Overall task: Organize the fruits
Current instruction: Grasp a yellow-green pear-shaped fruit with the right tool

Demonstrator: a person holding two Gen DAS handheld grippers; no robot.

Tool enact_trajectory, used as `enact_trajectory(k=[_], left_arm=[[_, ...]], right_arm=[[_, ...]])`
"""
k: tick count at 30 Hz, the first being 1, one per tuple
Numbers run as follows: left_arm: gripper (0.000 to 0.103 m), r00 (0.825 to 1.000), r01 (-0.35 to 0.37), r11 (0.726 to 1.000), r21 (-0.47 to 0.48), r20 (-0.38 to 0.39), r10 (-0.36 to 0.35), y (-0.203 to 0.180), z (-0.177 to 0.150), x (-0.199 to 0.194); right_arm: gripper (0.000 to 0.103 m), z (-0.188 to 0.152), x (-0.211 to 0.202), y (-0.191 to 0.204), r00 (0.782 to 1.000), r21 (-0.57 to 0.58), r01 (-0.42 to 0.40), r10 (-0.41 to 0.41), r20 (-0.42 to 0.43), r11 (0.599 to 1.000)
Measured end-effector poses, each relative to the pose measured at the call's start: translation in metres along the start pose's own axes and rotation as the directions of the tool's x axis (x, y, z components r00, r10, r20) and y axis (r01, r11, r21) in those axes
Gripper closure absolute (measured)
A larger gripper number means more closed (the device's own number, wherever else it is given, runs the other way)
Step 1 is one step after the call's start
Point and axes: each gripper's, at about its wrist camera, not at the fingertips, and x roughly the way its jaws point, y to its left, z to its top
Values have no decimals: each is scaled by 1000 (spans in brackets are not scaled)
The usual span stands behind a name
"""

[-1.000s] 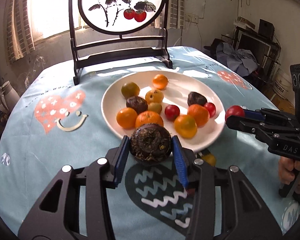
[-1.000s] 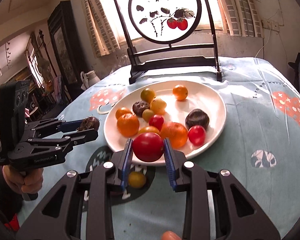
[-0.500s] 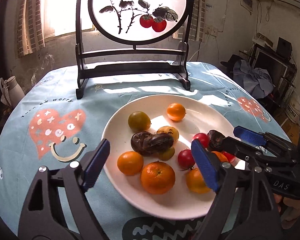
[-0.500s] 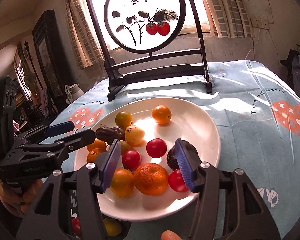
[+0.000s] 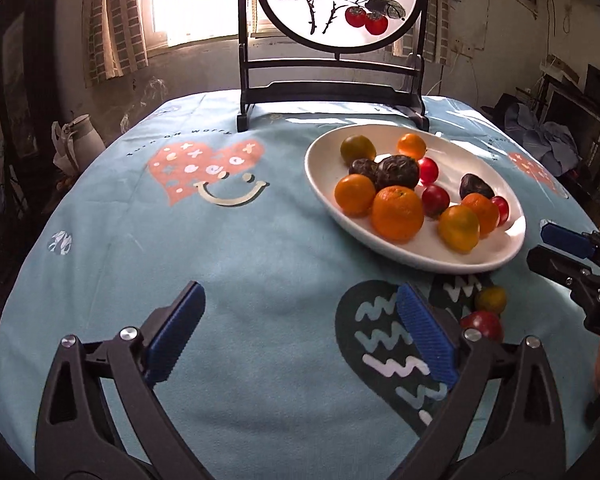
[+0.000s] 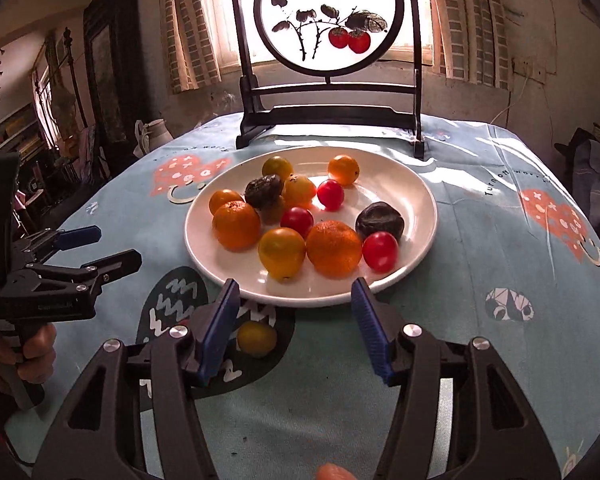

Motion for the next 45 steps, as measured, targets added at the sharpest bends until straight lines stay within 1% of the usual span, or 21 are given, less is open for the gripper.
enact_trajectory(k=[3,6,8,13,17,23,29,34,38,42,43,45], left_arm=[[5,1000,15,999,-38,-14,-15,10,-3,-2],[5,999,41,997,-71,-11,-42,16,-1,-5],[5,999,49,996,-72,-13,-50,15,-1,-5],[5,999,49,998,-37,-16,-50,6,-2,-7],[5,999,52,999,-15,1,-52,1,-2,-11],[5,999,50,999,1,8,-50,-1,-2,-13],[5,999,54,998,-11,6,-54,1,-1,-14],[5,998,55,998,-11,6,-55,1,-1,-13],[5,999,54,998,-10,6,-54,1,-2,-14],[5,998,55,998,-13,3,-55,1,-2,-14],[5,998,55,998,-14,4,-55,1,-2,-14],[5,998,59,998,-17,9,-59,1,-1,-15]], right_arm=[[44,-6,6,1,999,-3,-8,8,-43,1000],[44,-11,10,5,997,-17,-10,8,-74,1000],[44,-13,13,7,996,-27,-9,7,-91,1000],[46,-18,21,8,992,-36,-6,1,-127,999],[47,-19,23,10,990,-39,-16,10,-139,999],[52,-20,29,14,988,-55,-20,11,-156,998],[54,-19,33,19,987,-63,-24,14,-162,998],[60,-17,36,23,987,-60,-26,16,-160,998],[65,-15,38,23,986,-41,-47,40,-164,998],[65,-13,45,12,977,38,-92,97,-191,995],[65,-13,46,9,975,52,-90,99,-198,995],[65,-15,45,9,975,45,-78,86,-203,996]])
